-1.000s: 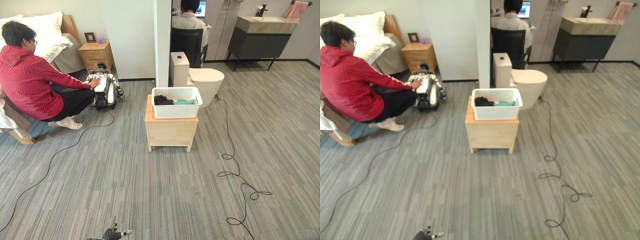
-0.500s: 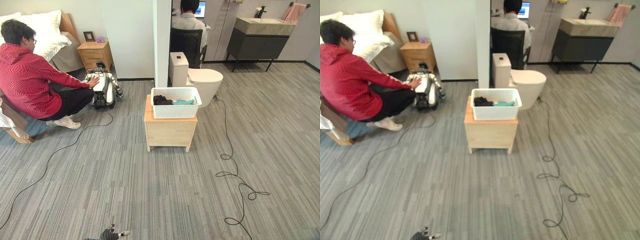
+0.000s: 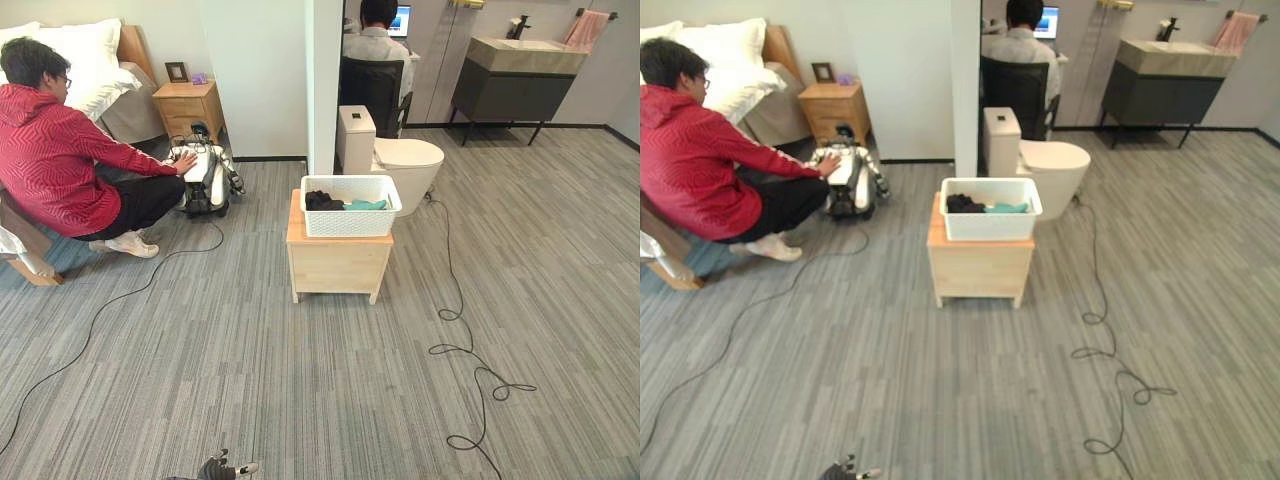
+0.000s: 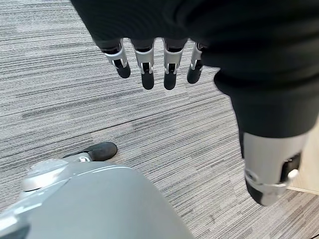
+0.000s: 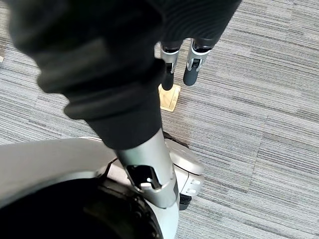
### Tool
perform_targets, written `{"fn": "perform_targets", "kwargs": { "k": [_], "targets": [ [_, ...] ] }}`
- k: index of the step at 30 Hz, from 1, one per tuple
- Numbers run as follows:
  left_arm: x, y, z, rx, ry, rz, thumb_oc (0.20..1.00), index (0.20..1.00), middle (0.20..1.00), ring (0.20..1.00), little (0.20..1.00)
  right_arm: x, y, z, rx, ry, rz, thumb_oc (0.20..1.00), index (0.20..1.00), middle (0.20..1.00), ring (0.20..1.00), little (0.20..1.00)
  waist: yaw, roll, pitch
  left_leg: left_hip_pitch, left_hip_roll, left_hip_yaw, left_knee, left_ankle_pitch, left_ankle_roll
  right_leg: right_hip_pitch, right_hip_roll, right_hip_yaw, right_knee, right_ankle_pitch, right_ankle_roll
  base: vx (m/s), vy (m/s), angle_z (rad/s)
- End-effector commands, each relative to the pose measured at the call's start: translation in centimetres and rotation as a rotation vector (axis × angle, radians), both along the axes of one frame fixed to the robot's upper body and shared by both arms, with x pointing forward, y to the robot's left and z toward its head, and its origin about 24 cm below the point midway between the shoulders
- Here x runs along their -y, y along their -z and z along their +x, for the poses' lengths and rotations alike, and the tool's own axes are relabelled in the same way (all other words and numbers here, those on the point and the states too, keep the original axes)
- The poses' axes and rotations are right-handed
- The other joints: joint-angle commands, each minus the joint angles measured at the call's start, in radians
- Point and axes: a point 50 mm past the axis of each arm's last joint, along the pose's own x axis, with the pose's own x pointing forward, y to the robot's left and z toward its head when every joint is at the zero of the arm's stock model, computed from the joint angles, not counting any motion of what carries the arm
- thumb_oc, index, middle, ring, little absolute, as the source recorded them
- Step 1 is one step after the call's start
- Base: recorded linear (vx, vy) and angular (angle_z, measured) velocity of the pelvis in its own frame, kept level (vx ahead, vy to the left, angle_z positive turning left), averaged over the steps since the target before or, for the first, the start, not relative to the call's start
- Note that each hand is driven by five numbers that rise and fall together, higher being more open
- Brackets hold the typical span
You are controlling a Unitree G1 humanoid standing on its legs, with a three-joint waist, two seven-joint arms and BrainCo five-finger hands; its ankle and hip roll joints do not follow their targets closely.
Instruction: Grab the laundry basket,head to the washer,open it,put in the laundry and shut it.
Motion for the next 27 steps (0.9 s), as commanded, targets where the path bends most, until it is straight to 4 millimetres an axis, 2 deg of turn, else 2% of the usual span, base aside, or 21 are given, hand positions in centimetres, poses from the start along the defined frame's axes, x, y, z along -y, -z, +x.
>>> {"fn": "perform_targets", "kwargs": {
  "k": [1,6,12,13,16,17,18,19,20,21,22,23,24,27],
  "targets": [
    [-1.2,-0.6,2.2,0.024,0.023,0.042,1.000,1.000,1.000,1.000,1.000,-0.8,-0.3,3.2,0.091,-0.051,0.028,1.000,1.000,1.000,1.000,1.000,0.005,-0.021,0.015,-0.034,0.011,0.029,0.006,-0.035,-0.016,-0.008,-0.031,-0.051,0.010,0.013,0.019,0.01,-0.005,-0.06],
    [-1.3,-0.6,1.9,0.023,0.003,0.039,1.000,1.000,1.000,1.000,1.000,-0.2,-0.5,4.0,0.108,-0.058,0.006,1.000,1.000,1.000,1.000,1.000,-0.005,-0.029,0.024,-0.036,0.019,0.030,0.006,-0.034,-0.017,-0.021,-0.020,-0.030,0.010,0.016,0.016,0.00,-0.026,-0.12],
    [-1.3,-0.6,2.0,0.024,0.002,0.035,1.000,1.000,1.000,1.000,1.000,0.2,-0.5,3.6,0.102,-0.036,0.003,1.000,1.000,1.000,1.000,1.000,-0.005,-0.029,0.031,-0.034,0.033,0.017,0.006,-0.027,-0.022,-0.017,-0.004,-0.027,0.010,0.006,0.005,0.03,-0.064,-0.01],
    [-1.4,-0.8,2.7,0.047,-0.001,0.038,1.000,1.000,1.000,1.000,1.000,0.1,-0.6,3.8,0.109,-0.033,0.009,1.000,1.000,1.000,1.000,1.000,0.001,-0.033,0.052,-0.044,0.056,0.020,0.021,-0.009,-0.033,-0.015,0.005,-0.034,0.019,-0.001,-0.010,0.01,-0.155,0.05],
    [-1.8,-1.1,3.2,0.066,-0.009,0.041,1.000,1.000,1.000,1.000,1.000,-0.2,-0.7,4.4,0.127,-0.071,0.024,1.000,1.000,1.000,1.000,1.000,0.010,-0.048,0.083,-0.116,0.084,0.019,0.210,-0.054,-0.038,-0.033,0.017,-0.040,0.081,-0.037,-0.038,0.02,-0.186,0.19],
    [-1.9,-1.2,3.4,0.071,-0.008,0.046,1.000,1.000,1.000,1.000,1.000,-0.3,-0.8,4.8,0.139,-0.096,0.028,1.000,1.000,1.000,1.000,1.000,0.018,-0.054,0.102,-0.175,0.100,0.011,0.325,-0.023,-0.037,-0.031,0.026,-0.039,0.106,-0.053,-0.053,0.01,-0.143,0.07],
    [-2.0,-1.2,3.4,0.071,-0.008,0.046,1.000,1.000,1.000,1.000,1.000,-0.3,-0.8,4.8,0.139,-0.096,0.028,1.000,1.000,1.000,1.000,1.000,0.016,-0.052,0.100,-0.184,0.102,0.006,0.336,-0.028,-0.038,-0.034,0.029,-0.041,0.108,-0.054,-0.054,0.03,-0.204,-0.01],
    [-2.1,-1.4,3.8,0.092,-0.021,0.044,1.000,1.000,1.000,1.000,1.000,-0.3,-1.1,5.8,0.177,-0.134,0.027,1.000,1.000,1.000,1.000,1.000,0.041,-0.060,0.134,-0.288,0.101,-0.026,0.531,0.043,-0.008,-0.025,0.040,-0.043,0.128,-0.071,-0.079,0.02,-0.125,-0.08],
    [-2.1,-1.4,3.8,0.092,-0.021,0.044,1.000,1.000,1.000,1.000,1.000,-0.3,-1.1,5.9,0.177,-0.134,0.027,1.000,1.000,1.000,1.000,1.000,0.037,-0.056,0.132,-0.298,0.104,-0.032,0.543,0.038,-0.009,-0.028,0.044,-0.047,0.129,-0.071,-0.080,0.07,-0.239,-0.40],
    [-2.1,-1.4,3.9,0.091,-0.021,0.048,1.000,1.000,1.000,1.000,1.000,-0.2,-1.5,6.9,0.210,-0.167,0.020,1.000,1.000,1.000,1.000,1.000,0.055,-0.076,0.159,-0.406,0.070,-0.043,0.667,0.058,0.019,-0.016,0.049,-0.048,0.139,-0.104,-0.098,0.04,-0.110,-0.18],
    [-2.1,-1.4,3.9,0.091,-0.021,0.048,1.000,1.000,1.000,1.000,1.000,-0.2,-1.5,6.9,0.210,-0.167,0.020,1.000,1.000,1.000,1.000,1.000,0.052,-0.073,0.157,-0.413,0.071,-0.048,0.675,0.054,0.019,-0.018,0.051,-0.050,0.140,-0.106,-0.098,0.22,-0.088,-0.06],
    [-2.3,-1.5,4.1,0.096,-0.029,0.055,1.000,1.000,1.000,1.000,1.000,-0.2,-1.7,7.5,0.227,-0.187,0.011,1.000,1.000,1.000,1.000,1.000,0.080,-0.077,0.165,-0.497,0.043,-0.035,0.607,0.030,0.024,0.007,0.059,-0.040,0.147,-0.141,-0.100,0.31,0.080,0.41],
    [-2.4,-1.5,4.0,0.099,-0.038,0.053,1.000,1.000,1.000,1.000,1.000,-0.1,-1.9,7.8,0.236,-0.187,0.012,1.000,1.000,1.000,1.000,1.000,0.094,-0.075,0.154,-0.515,0.043,-0.029,0.506,0.036,0.019,0.019,0.066,-0.037,0.139,-0.154,-0.093,0.42,0.126,0.46],
    [-2.4,-1.7,4.4,0.118,-0.055,0.048,1.000,1.000,1.000,1.000,1.000,0.1,-2.1,8.6,0.266,-0.158,0.011,1.000,1.000,1.000,1.000,1.000,0.128,-0.069,0.153,-0.544,0.073,0.008,0.277,0.106,-0.014,0.074,0.068,-0.024,0.124,-0.193,-0.075,0.39,0.164,-0.15]
  ]
}}
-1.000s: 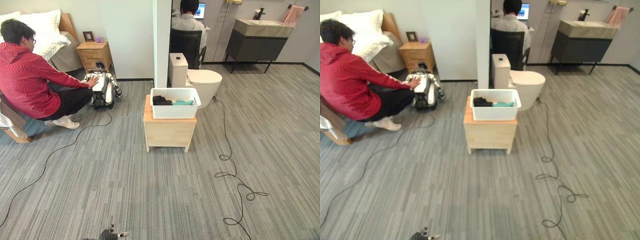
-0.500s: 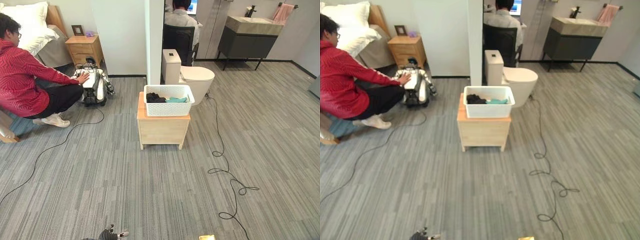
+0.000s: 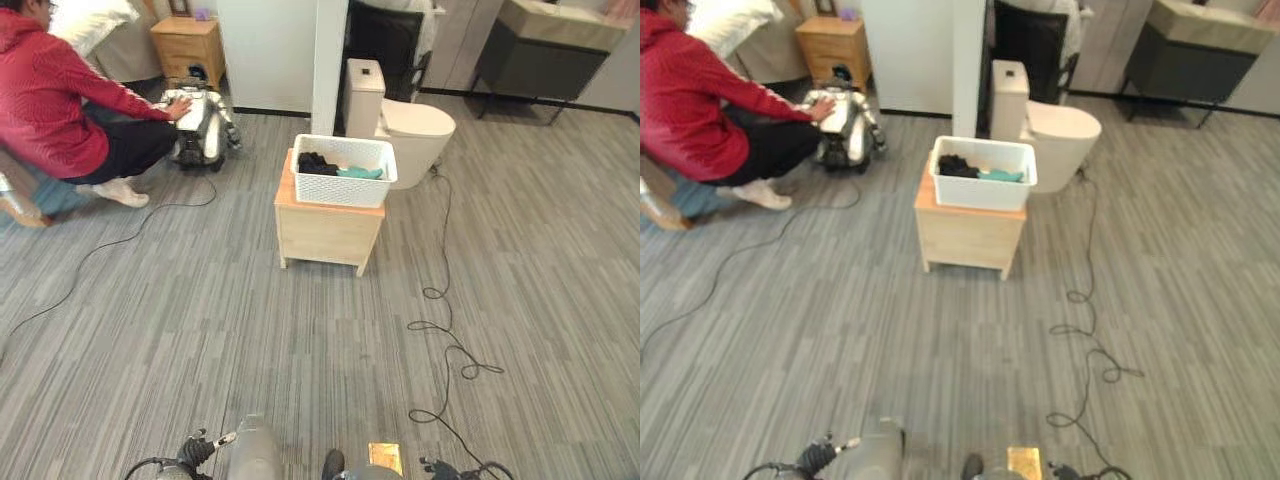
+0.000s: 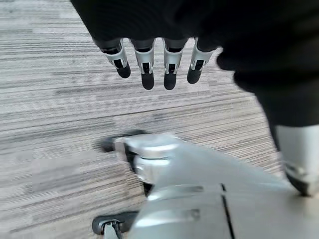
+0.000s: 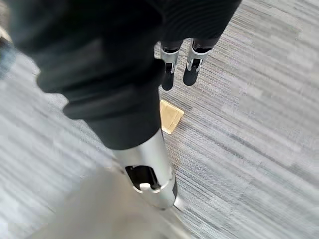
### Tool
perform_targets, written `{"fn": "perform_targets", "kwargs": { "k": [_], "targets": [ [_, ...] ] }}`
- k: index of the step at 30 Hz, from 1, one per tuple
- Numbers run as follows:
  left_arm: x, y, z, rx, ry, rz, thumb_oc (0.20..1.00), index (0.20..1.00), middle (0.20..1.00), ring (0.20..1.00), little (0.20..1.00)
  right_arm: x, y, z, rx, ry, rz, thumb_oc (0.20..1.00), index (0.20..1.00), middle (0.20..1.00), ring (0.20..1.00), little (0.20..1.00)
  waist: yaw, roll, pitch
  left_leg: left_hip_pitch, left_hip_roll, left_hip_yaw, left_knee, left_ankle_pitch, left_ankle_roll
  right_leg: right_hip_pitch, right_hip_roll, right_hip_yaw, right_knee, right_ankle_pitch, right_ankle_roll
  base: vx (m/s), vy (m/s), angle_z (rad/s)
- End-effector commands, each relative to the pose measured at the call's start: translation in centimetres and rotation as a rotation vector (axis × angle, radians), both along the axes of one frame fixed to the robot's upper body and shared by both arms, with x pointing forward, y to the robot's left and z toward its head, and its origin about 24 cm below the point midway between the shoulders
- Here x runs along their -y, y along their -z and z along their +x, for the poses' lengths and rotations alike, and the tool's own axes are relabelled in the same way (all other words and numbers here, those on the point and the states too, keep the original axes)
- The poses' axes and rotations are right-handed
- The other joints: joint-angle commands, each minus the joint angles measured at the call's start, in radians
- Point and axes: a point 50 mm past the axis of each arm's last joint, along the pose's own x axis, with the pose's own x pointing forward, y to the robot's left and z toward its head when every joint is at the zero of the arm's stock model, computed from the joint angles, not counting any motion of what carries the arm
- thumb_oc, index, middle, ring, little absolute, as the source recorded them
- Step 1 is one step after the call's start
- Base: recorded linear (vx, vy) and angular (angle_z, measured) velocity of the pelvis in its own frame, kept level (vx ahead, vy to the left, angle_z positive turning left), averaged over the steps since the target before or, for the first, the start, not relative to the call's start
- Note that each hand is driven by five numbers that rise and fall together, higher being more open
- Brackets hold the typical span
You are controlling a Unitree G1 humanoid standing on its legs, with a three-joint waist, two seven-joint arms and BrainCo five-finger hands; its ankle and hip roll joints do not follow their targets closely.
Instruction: Grab the laundry basket,head to the washer,open it,put in the laundry and shut it.
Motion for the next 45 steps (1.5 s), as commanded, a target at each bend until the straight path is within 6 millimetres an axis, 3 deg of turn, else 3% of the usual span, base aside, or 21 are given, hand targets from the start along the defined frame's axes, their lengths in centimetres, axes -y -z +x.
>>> {"fn": "perform_targets", "kwargs": {
  "k": [1,3,5,6,7,8,9,12,13,14,16,20,23,25,28,32,33,37,41,43,45],
  "targets": [
    [-0.8,-0.3,0.4,0.011,-0.011,0.026,1.000,1.000,1.000,1.000,1.000,0.2,-0.2,-0.4,0.058,0.012,0.017,1.000,1.000,1.000,1.000,1.000,-0.002,-0.020,-0.025,-0.060,0.013,0.059,0.007,0.071,0.048,0.204,-0.046,0.080,-0.080,-0.032,0.048,0.25,0.100,-0.51],
    [-1.0,-0.2,0.0,-0.002,-0.021,0.023,1.000,1.000,1.000,1.000,1.000,-0.1,-0.2,-0.3,0.055,0.011,0.026,1.000,1.000,1.000,1.000,1.000,0.005,-0.022,-0.042,-0.029,0.009,0.056,-0.021,0.074,0.049,0.213,-0.050,0.087,-0.077,-0.039,0.058,0.36,0.179,-0.17],
    [-1.4,-0.1,-0.7,-0.017,-0.042,0.033,1.000,1.000,1.000,1.000,1.000,-0.9,0.2,-0.9,0.040,0.031,0.052,1.000,1.000,1.000,1.000,1.000,0.018,-0.043,-0.079,-0.067,-0.028,0.027,0.103,0.062,0.068,0.244,-0.099,0.091,-0.036,-0.045,0.088,0.60,0.316,-0.24],
    [-1.6,-0.1,-0.8,-0.023,-0.041,0.035,1.000,1.000,1.000,1.000,1.000,-1.2,0.3,-1.1,0.036,0.042,0.066,1.000,1.000,1.000,1.000,1.000,0.024,-0.057,-0.093,-0.058,-0.040,0.046,0.139,0.030,0.086,0.236,-0.127,0.091,0.006,0.002,0.111,0.61,0.367,-0.32],
    [-2.0,-0.2,-0.9,-0.030,-0.037,0.044,1.000,1.000,1.000,1.000,1.000,-1.6,0.4,-1.4,0.028,0.052,0.084,1.000,1.000,1.000,1.000,1.000,0.029,-0.078,-0.110,-0.026,-0.080,0.065,0.145,-0.018,0.124,0.204,-0.166,0.103,0.130,0.136,0.142,0.46,0.280,-0.38],
    [-2.0,-0.2,-1.0,-0.030,-0.037,0.044,1.000,1.000,1.000,1.000,1.000,-1.6,0.4,-1.4,0.028,0.052,0.084,1.000,1.000,1.000,1.000,1.000,0.029,-0.078,-0.110,-0.026,-0.080,0.065,0.145,-0.018,0.124,0.203,-0.166,0.103,0.130,0.136,0.142,0.54,0.393,-0.43],
    [-2.2,-0.4,-0.6,-0.021,-0.022,0.051,1.000,1.000,1.000,1.000,1.000,-1.9,0.4,-1.2,0.037,0.041,0.096,1.000,1.000,1.000,1.000,1.000,0.011,-0.074,-0.101,0.034,-0.112,0.071,0.124,-0.054,0.164,0.122,-0.172,0.135,0.339,0.288,0.156,0.22,0.193,-0.16],
    [-2.4,-0.7,0.0,-0.001,-0.011,0.058,1.000,1.000,1.000,1.000,1.000,-2.0,0.0,-0.3,0.076,0.030,0.103,1.000,1.000,1.000,1.000,1.000,-0.015,-0.050,-0.084,0.116,-0.123,0.075,0.077,-0.086,0.195,0.045,-0.170,0.129,0.472,0.354,0.173,0.33,0.276,-0.04],
    [-2.3,-1.0,0.8,0.035,-0.015,0.057,1.000,1.000,1.000,1.000,1.000,-2.3,-0.4,0.5,0.112,0.023,0.114,1.000,1.000,1.000,1.000,1.000,-0.051,-0.021,-0.061,0.212,-0.120,0.072,0.028,-0.110,0.209,-0.073,-0.217,0.073,0.532,0.342,0.161,0.61,0.316,0.07],
    [-2.1,-1.2,1.3,0.061,-0.018,0.052,1.000,1.000,1.000,1.000,1.000,-2.3,-0.4,0.4,0.112,0.013,0.109,1.000,1.000,1.000,1.000,1.000,-0.081,-0.006,-0.042,0.283,-0.129,0.062,-0.004,-0.133,0.208,-0.142,-0.226,0.028,0.451,0.263,0.137,0.50,0.226,0.10],
    [-1.7,-1.2,1.7,0.071,-0.007,0.048,1.000,1.000,1.000,1.000,1.000,-2.0,-0.3,0.1,0.102,0.018,0.099,1.000,1.000,1.000,1.000,1.000,-0.099,-0.002,-0.032,0.322,-0.138,0.054,-0.022,-0.149,0.202,-0.179,-0.220,0.008,0.364,0.236,0.130,0.40,0.009,0.10],
    [-0.5,-1.0,2.3,0.081,0.030,0.036,1.000,1.000,1.000,1.000,1.000,-0.8,0.4,-1.7,0.029,0.056,0.054,1.000,1.000,1.000,1.000,1.000,-0.160,-0.016,-0.029,0.451,-0.177,-0.006,-0.098,-0.197,0.173,-0.243,-0.189,0.068,-0.023,0.288,0.175,0.43,-0.067,0.41],
    [-0.2,-1.0,2.5,0.076,0.054,0.033,1.000,1.000,1.000,1.000,1.000,-0.3,0.8,-3.1,-0.029,0.086,0.042,1.000,1.000,1.000,1.000,1.000,-0.178,-0.011,-0.029,0.505,-0.174,-0.038,-0.107,-0.230,0.161,-0.275,-0.189,0.121,-0.105,0.338,0.202,0.34,-0.091,0.64],
    [0.1,-0.8,2.3,0.067,0.064,0.025,1.000,1.000,1.000,1.000,1.000,0.2,1.0,-4.2,-0.068,0.103,0.029,1.000,1.000,1.000,1.000,1.000,-0.185,-0.004,-0.034,0.547,-0.165,-0.055,-0.098,-0.262,0.154,-0.279,-0.200,0.089,-0.132,0.365,0.210,0.37,-0.141,0.86],
    [0.3,-0.4,1.4,0.033,0.072,0.016,1.000,1.000,1.000,1.000,1.000,0.8,1.2,-5.9,-0.114,0.133,0.021,1.000,1.000,1.000,1.000,1.000,-0.197,-0.014,-0.076,0.607,-0.142,-0.074,-0.071,-0.304,0.127,-0.242,-0.195,0.095,-0.085,0.371,0.195,0.49,-0.276,0.76],
    [0.4,-0.1,0.6,0.010,0.045,0.009,1.000,1.000,1.000,1.000,1.000,1.1,1.3,-6.8,-0.137,0.139,0.017,1.000,1.000,1.000,1.000,1.000,-0.207,0.003,-0.100,0.596,-0.080,-0.080,0.050,-0.249,0.080,-0.212,-0.154,0.079,-0.040,0.325,0.157,0.29,-0.273,0.10],
    [0.3,-0.1,0.5,0.017,0.006,0.000,1.000,1.000,1.000,1.000,1.000,1.2,1.3,-6.6,-0.130,0.127,0.013,1.000,1.000,1.000,1.000,1.000,-0.196,-0.007,-0.100,0.474,-0.038,-0.064,0.366,-0.077,0.043,-0.126,-0.128,0.054,-0.063,0.278,0.099,0.19,-0.307,0.19],
    [-0.1,-0.6,1.3,0.073,-0.049,-0.002,1.000,1.000,1.000,1.000,1.000,1.7,0.8,-5.2,-0.072,0.127,-0.009,1.000,1.000,1.000,1.000,1.000,-0.167,-0.027,-0.067,0.311,-0.033,-0.073,0.595,-0.003,0.074,-0.042,-0.105,0.073,-0.098,0.226,0.047,0.17,-0.283,-0.07],
    [0.0,-0.9,1.9,0.128,-0.083,-0.008,1.000,1.000,1.000,1.000,1.000,2.3,0.1,-3.2,0.022,0.141,-0.023,1.000,1.000,1.000,1.000,1.000,-0.135,-0.027,-0.053,0.227,-0.001,-0.015,0.384,-0.048,0.078,0.010,-0.107,0.084,-0.116,0.196,0.060,0.20,-0.024,-0.07],
    [-0.5,-1.3,2.1,0.176,-0.146,-0.017,1.000,1.000,1.000,1.000,1.000,2.7,-0.6,-1.2,0.104,0.139,-0.037,1.000,1.000,1.000,1.000,1.000,-0.096,0.004,-0.056,0.224,-0.003,-0.045,0.039,-0.006,0.048,0.047,-0.089,0.098,-0.134,0.170,0.080,0.24,0.143,-0.28],
    [-0.5,-1.3,2.1,0.181,-0.158,-0.020,1.000,1.000,1.000,1.000,1.000,2.9,-0.8,-0.8,0.121,0.138,-0.044,1.000,1.000,1.000,1.000,1.000,-0.086,0.010,-0.048,0.231,-0.009,-0.067,-0.008,0.018,0.038,0.068,-0.086,0.106,-0.137,0.163,0.081,0.11,0.059,-0.29]
  ]
}}
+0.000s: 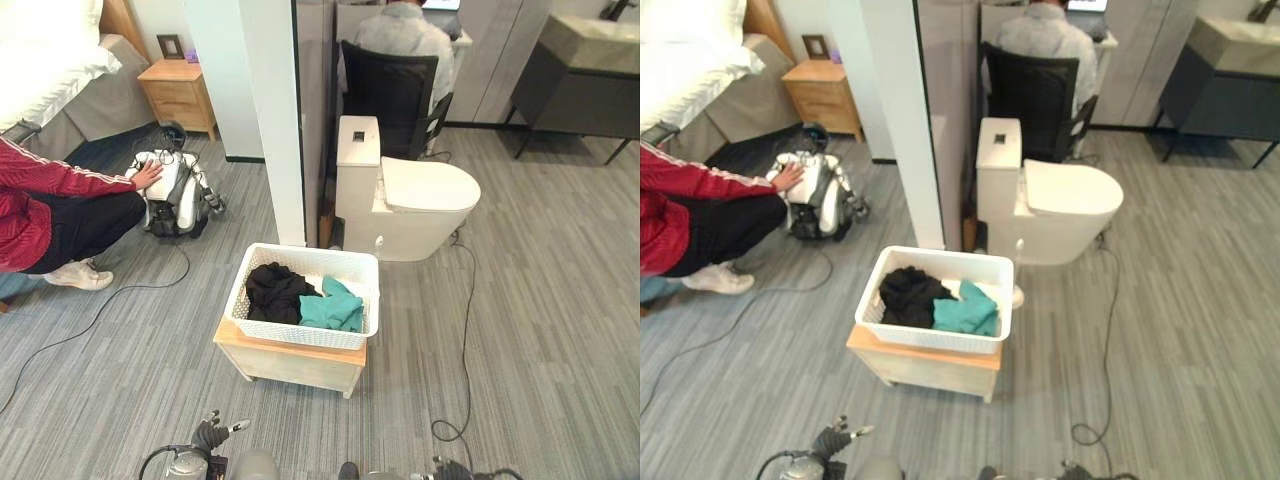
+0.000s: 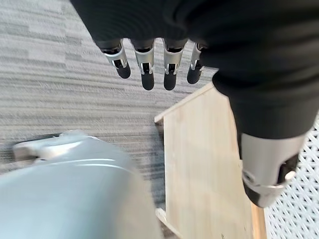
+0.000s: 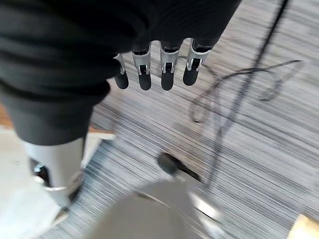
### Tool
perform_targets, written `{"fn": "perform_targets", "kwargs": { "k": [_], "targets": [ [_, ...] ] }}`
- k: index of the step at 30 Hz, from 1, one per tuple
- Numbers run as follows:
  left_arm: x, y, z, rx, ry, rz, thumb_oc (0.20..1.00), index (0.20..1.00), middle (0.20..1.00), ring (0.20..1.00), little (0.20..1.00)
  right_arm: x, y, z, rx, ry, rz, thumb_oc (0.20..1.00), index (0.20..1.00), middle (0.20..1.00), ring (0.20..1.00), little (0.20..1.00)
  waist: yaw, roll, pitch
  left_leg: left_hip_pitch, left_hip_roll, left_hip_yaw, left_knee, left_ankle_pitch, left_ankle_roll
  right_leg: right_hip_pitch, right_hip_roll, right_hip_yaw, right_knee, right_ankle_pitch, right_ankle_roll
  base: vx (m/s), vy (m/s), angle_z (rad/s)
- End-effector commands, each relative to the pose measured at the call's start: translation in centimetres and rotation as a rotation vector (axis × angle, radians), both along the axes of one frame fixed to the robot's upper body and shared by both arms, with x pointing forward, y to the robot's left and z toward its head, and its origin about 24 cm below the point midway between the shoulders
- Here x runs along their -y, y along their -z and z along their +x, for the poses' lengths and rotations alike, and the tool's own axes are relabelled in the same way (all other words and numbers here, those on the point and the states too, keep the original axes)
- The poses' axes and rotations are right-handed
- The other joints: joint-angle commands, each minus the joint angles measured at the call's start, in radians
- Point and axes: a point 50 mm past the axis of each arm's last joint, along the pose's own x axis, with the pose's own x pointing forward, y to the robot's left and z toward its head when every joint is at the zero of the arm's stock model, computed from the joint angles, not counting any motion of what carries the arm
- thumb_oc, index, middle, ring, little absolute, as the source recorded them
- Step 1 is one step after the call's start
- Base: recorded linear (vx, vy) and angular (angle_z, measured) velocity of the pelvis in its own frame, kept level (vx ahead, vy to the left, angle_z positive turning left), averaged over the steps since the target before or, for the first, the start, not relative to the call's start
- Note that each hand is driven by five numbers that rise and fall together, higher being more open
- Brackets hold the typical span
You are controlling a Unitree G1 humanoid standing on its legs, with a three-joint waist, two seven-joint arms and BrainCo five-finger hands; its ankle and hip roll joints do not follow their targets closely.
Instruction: Grab the laundry basket,head to the washer,open it,put in the laundry and shut it.
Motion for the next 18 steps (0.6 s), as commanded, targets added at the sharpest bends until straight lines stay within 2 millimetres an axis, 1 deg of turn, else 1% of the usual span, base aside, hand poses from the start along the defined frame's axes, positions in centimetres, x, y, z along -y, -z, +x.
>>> {"fn": "perform_targets", "kwargs": {
  "k": [1,2,4,5,6,10,11,12,13,14,15,16,17,18],
  "targets": [
    [-0.7,-0.8,1.3,0.088,-0.055,0.024,1.000,1.000,1.000,1.000,1.000,1.8,-0.7,0.1,0.062,0.028,-0.047,1.000,1.000,1.000,1.000,1.000,0.033,0.018,0.004,0.007,0.000,-0.054,0.013,0.023,0.006,-0.035,-0.025,0.034,0.053,0.022,0.125,0.19,0.113,-0.54],
    [-0.7,-0.6,0.6,0.066,-0.055,0.027,1.000,1.000,1.000,1.000,1.000,1.8,-0.8,0.3,0.069,0.018,-0.047,1.000,1.000,1.000,1.000,1.000,0.028,0.027,-0.009,0.037,0.009,-0.047,-0.008,0.006,-0.002,-0.012,-0.027,0.039,0.045,0.012,0.134,0.21,0.126,-0.62],
    [-0.7,-0.4,0.2,0.054,-0.053,0.028,1.000,1.000,1.000,1.000,1.000,1.9,-0.9,0.4,0.081,0.029,-0.044,1.000,1.000,1.000,1.000,1.000,0.027,0.031,-0.016,0.059,0.013,-0.037,-0.014,0.000,-0.004,-0.005,-0.031,0.044,0.043,0.012,0.135,0.14,0.093,-0.70],
    [-1.0,-0.4,-0.1,0.045,-0.056,0.034,1.000,1.000,1.000,1.000,1.000,2.0,-1.1,0.7,0.100,0.043,-0.042,1.000,1.000,1.000,1.000,1.000,0.025,0.032,-0.025,0.076,0.013,-0.032,-0.019,-0.007,-0.004,-0.002,-0.038,0.048,0.041,0.014,0.139,0.14,0.137,-0.64],
    [-1.5,-0.4,-0.5,0.042,-0.073,0.042,1.000,1.000,1.000,1.000,1.000,2.3,-1.6,1.5,0.148,0.076,-0.036,1.000,1.000,1.000,1.000,1.000,0.023,0.035,-0.040,0.111,0.011,-0.017,-0.033,-0.021,-0.001,0.003,-0.049,0.060,0.038,0.016,0.146,0.18,0.178,-0.32],
    [-3.2,-1.2,-0.5,0.087,-0.134,0.072,1.000,1.000,1.000,1.000,1.000,3.0,-3.0,3.2,0.274,0.159,-0.019,1.000,1.000,1.000,1.000,1.000,0.019,0.034,-0.058,0.161,0.004,0.011,-0.064,-0.040,0.011,0.009,-0.068,0.076,0.047,0.013,0.160,0.12,0.129,-0.29],
    [-3.7,-1.8,-0.1,0.124,-0.149,0.083,1.000,1.000,1.000,1.000,1.000,3.4,-3.6,3.7,0.308,0.173,-0.026,1.000,1.000,1.000,1.000,1.000,0.018,0.034,-0.062,0.170,0.000,0.015,-0.073,-0.044,0.014,0.009,-0.072,0.077,0.048,0.012,0.163,0.07,0.069,-0.17],
    [-3.7,-1.8,-0.1,0.123,-0.149,0.083,1.000,1.000,1.000,1.000,1.000,3.4,-3.5,3.7,0.308,0.173,-0.026,1.000,1.000,1.000,1.000,1.000,0.018,0.034,-0.061,0.172,0.000,0.015,-0.073,-0.044,0.014,0.010,-0.072,0.077,0.048,0.012,0.163,0.08,0.104,-0.17],
    [-4.8,-3.5,1.3,0.235,-0.165,0.118,1.000,1.000,1.000,1.000,1.000,4.4,-4.9,4.8,0.392,0.204,-0.042,1.000,1.000,1.000,1.000,1.000,0.018,0.034,-0.067,0.186,-0.006,0.025,-0.089,-0.049,0.020,0.009,-0.080,0.076,0.054,0.011,0.169,0.05,0.067,-0.15],
    [-4.8,-3.5,1.2,0.234,-0.165,0.118,1.000,1.000,1.000,1.000,1.000,4.4,-4.9,4.7,0.391,0.204,-0.042,1.000,1.000,1.000,1.000,1.000,0.018,0.034,-0.067,0.187,-0.006,0.025,-0.090,-0.049,0.021,0.010,-0.080,0.076,0.054,0.010,0.169,0.07,0.115,-0.14],
    [-5.5,-5.3,2.5,0.329,-0.168,0.147,1.000,1.000,1.000,1.000,1.000,5.2,-6.0,5.5,0.448,0.227,-0.053,1.000,1.000,1.000,1.000,1.000,0.018,0.033,-0.071,0.197,-0.012,0.026,-0.108,-0.051,0.027,0.007,-0.084,0.076,0.058,0.010,0.172,0.02,0.049,-0.08],
    [-5.5,-5.3,2.5,0.329,-0.168,0.147,1.000,1.000,1.000,1.000,1.000,5.2,-6.0,5.5,0.448,0.227,-0.053,1.000,1.000,1.000,1.000,1.000,0.019,0.033,-0.071,0.197,-0.012,0.026,-0.108,-0.051,0.027,0.007,-0.084,0.076,0.058,0.010,0.172,0.05,0.095,-0.04],
    [-6.5,-7.2,3.5,0.407,-0.171,0.199,1.000,1.000,1.000,1.000,1.000,6.3,-7.3,6.3,0.508,0.255,-0.074,1.000,1.000,1.000,1.000,1.000,0.018,0.034,-0.078,0.208,-0.017,0.029,-0.130,-0.050,0.032,0.004,-0.087,0.072,0.060,0.010,0.177,0.01,0.069,0.00],
    [-7.0,-8.0,4.0,0.431,-0.166,0.229,1.000,1.000,1.000,1.000,1.000,6.8,-7.9,6.6,0.532,0.263,-0.087,1.000,1.000,1.000,1.000,1.000,0.018,0.036,-0.081,0.208,-0.019,0.031,-0.140,-0.042,0.035,-0.002,-0.087,0.071,0.060,0.017,0.178,0.03,0.090,0.03]
  ]
}}
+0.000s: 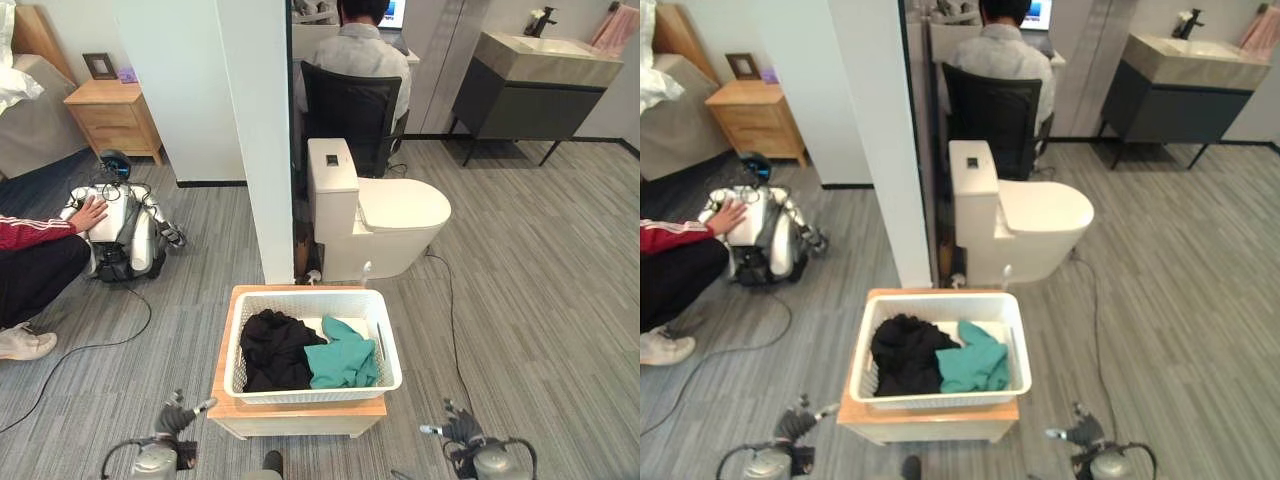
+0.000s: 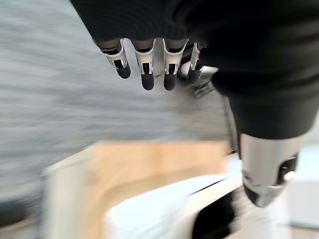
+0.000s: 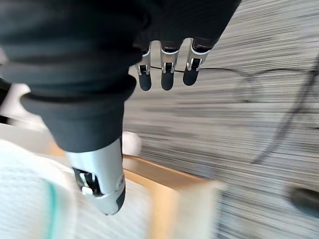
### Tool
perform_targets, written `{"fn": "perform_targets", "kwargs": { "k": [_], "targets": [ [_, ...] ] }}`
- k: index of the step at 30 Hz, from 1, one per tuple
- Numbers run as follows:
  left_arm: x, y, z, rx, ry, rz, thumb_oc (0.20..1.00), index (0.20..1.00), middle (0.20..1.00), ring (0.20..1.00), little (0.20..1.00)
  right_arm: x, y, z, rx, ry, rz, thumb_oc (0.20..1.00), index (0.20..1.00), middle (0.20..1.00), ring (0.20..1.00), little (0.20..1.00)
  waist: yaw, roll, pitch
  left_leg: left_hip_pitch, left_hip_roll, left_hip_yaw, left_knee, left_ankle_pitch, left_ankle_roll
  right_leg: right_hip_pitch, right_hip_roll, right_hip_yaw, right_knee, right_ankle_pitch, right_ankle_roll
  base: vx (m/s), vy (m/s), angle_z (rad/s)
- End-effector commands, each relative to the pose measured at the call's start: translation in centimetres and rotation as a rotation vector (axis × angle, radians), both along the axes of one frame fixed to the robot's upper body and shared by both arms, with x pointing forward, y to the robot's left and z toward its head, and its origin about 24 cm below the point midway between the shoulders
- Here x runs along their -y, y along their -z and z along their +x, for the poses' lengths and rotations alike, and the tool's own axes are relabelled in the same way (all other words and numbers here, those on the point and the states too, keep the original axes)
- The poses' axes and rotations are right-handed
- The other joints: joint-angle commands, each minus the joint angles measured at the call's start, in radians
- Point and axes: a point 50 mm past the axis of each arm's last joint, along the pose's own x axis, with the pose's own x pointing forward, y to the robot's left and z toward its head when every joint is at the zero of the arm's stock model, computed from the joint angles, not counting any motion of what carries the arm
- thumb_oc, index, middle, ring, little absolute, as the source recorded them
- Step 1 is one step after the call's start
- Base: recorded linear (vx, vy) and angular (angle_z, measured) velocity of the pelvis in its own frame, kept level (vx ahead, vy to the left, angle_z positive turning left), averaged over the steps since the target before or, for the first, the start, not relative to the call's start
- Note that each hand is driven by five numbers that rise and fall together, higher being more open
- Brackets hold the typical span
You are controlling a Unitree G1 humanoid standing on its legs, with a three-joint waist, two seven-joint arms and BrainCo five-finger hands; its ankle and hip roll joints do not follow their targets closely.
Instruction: Grab the laundry basket,head to the washer,open it,put in the laundry and shut it.
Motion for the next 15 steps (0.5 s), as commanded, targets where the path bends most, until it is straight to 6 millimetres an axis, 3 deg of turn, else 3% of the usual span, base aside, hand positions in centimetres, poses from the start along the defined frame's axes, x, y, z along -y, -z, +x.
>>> {"fn": "perform_targets", "kwargs": {
  "k": [1,5,9,12,13,14,15],
  "targets": [
    [-1.8,-2.3,1.4,0.074,-0.042,0.115,1.000,1.000,1.000,1.000,1.000,4.9,-3.8,2.1,0.131,0.084,-0.121,1.000,1.000,1.000,1.000,1.000,0.022,0.041,-0.019,-0.005,0.106,-0.043,0.062,-0.062,-0.051,-0.114,0.014,-0.002,0.043,0.096,-0.008,0.01,0.067,0.03],
    [-2.2,-4.7,3.9,0.135,0.006,0.154,1.000,1.000,1.000,1.000,1.000,6.5,-6.1,3.8,0.188,0.090,-0.179,1.000,1.000,1.000,1.000,1.000,0.018,0.047,-0.028,0.009,0.100,-0.041,0.033,-0.059,-0.045,-0.117,0.012,-0.009,0.038,0.099,-0.001,0.02,0.048,0.02],
    [-0.5,-5.3,7.1,0.129,0.131,0.143,1.000,1.000,1.000,1.000,1.000,7.1,-7.7,6.5,0.202,0.067,-0.204,1.000,1.000,1.000,1.000,1.000,0.019,0.053,-0.016,0.008,0.095,-0.043,0.021,-0.063,-0.044,-0.122,0.008,-0.021,0.026,0.103,0.007,-0.02,0.034,0.01],
    [1.8,-5.8,10.4,0.116,0.224,0.115,1.000,1.000,1.000,1.000,1.000,6.6,-9.3,9.8,0.191,-0.014,-0.264,1.000,1.000,1.000,1.000,1.000,0.020,0.057,0.024,-0.025,0.094,-0.044,0.019,-0.048,-0.045,-0.155,0.007,-0.030,0.020,0.120,0.014,-0.13,0.019,0.06],
    [1.8,-5.8,10.5,0.120,0.223,0.114,1.000,1.000,1.000,1.000,1.000,6.6,-9.4,9.9,0.195,-0.014,-0.265,1.000,1.000,1.000,1.000,1.000,0.019,0.058,0.027,-0.026,0.094,-0.044,0.020,-0.048,-0.045,-0.156,0.008,-0.031,0.021,0.120,0.014,-0.29,0.000,0.11],
    [3.2,-7.0,13.4,0.134,0.245,0.103,1.000,1.000,1.000,1.000,1.000,4.8,-11.6,13.3,0.232,-0.099,-0.321,1.000,1.000,1.000,1.000,1.000,0.017,0.060,0.076,-0.072,0.097,-0.050,0.025,-0.031,-0.049,-0.202,0.010,-0.030,0.029,0.131,0.014,-0.20,-0.006,0.08],
    [3.2,-7.0,13.5,0.134,0.245,0.103,1.000,1.000,1.000,1.000,1.000,4.8,-11.6,13.3,0.232,-0.099,-0.321,1.000,1.000,1.000,1.000,1.000,0.017,0.060,0.076,-0.073,0.097,-0.050,0.025,-0.031,-0.049,-0.203,0.010,-0.030,0.029,0.131,0.014,-0.32,-0.016,0.05]
  ]
}}
